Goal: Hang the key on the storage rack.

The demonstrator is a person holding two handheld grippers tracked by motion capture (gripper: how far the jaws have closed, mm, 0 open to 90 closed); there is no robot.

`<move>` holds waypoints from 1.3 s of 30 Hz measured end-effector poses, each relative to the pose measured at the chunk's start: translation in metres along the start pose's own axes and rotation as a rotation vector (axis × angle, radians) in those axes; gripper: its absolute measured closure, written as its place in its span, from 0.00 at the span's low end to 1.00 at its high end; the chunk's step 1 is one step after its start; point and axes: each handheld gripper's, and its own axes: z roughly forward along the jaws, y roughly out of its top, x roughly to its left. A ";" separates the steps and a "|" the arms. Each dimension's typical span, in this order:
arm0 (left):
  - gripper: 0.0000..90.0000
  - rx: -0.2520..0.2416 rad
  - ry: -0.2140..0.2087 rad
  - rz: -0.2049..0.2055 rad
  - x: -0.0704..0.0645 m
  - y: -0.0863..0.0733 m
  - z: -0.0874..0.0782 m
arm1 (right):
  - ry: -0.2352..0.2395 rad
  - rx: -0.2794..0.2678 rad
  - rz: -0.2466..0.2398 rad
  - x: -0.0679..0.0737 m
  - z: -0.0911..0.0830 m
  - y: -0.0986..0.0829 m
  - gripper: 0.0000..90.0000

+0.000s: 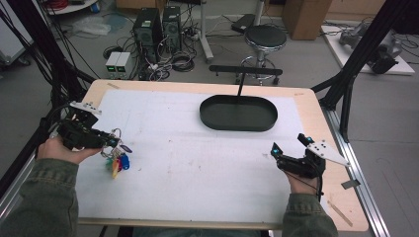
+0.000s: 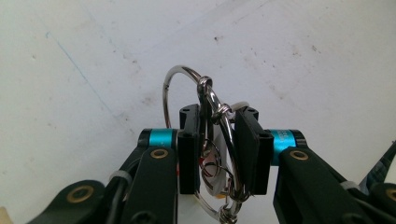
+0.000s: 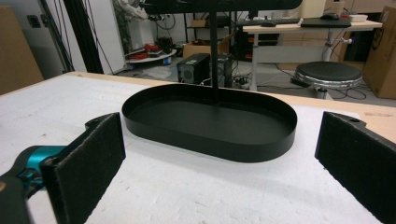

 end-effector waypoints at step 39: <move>0.80 -0.099 -0.093 0.058 -0.014 0.110 0.008 | -0.002 -0.013 0.015 -0.005 -0.004 0.001 0.01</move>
